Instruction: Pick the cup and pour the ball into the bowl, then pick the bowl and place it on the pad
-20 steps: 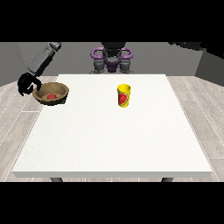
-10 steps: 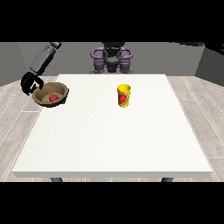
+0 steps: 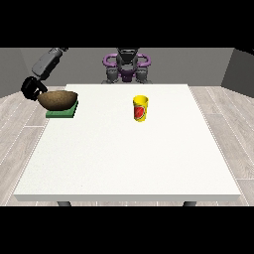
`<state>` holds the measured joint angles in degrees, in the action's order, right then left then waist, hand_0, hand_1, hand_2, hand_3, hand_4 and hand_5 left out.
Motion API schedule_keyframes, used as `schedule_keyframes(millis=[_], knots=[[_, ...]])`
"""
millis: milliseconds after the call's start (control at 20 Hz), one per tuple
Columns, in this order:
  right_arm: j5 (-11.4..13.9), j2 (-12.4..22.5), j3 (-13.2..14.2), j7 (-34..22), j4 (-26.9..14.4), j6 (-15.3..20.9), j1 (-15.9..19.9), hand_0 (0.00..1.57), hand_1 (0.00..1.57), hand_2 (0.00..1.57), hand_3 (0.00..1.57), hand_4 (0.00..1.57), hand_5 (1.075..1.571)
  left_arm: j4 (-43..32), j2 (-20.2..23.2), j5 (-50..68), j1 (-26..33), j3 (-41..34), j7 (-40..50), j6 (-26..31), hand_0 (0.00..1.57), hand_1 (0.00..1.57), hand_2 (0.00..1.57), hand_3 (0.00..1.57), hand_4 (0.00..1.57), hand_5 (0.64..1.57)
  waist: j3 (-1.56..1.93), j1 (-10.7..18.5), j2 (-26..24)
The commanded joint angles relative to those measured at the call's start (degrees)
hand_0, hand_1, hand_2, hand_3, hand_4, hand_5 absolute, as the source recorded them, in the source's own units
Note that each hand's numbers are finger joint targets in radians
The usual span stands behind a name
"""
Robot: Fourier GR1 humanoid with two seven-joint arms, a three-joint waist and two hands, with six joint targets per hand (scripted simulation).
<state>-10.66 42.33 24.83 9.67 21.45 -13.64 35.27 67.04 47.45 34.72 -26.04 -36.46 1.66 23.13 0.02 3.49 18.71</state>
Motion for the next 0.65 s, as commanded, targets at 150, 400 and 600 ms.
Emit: schedule_keyframes(millis=[150, 400, 600], knots=[[-0.6, 3.3, 1.2, -2.6, -1.4, 1.7, 2.6, 0.0, 0.0, 0.0, 0.0, 0.0, 1.503, -1.8, 5.4, 3.3, -3.3, -1.9, 2.8, 1.1, 0.0, 0.0, 0.0, 0.0, 0.65, 1.546, 0.05, 0.6, 2.7], [1.3, 5.3, -0.7, -8.4, -3.0, 1.7, 2.6, 0.0, 0.0, 0.0, 0.0, 0.0, 1.477, 10.1, -6.9, 5.3, -0.6, 6.4, 9.8, -4.6, 0.0, 0.0, 0.0, 0.0, 0.98, 1.57, 0.09, 1.0, -9.5], [-0.1, 1.0, -2.3, -9.3, 3.9, -3.3, 7.7, 0.0, 0.0, 0.0, 0.0, 0.7, 1.219, 2.8, -8.6, -0.2, 2.3, 8.4, 7.9, -6.1, 0.0, 0.0, 0.0, 0.0, 0.98, 1.57, -0.27, -4.7, -20.0]])
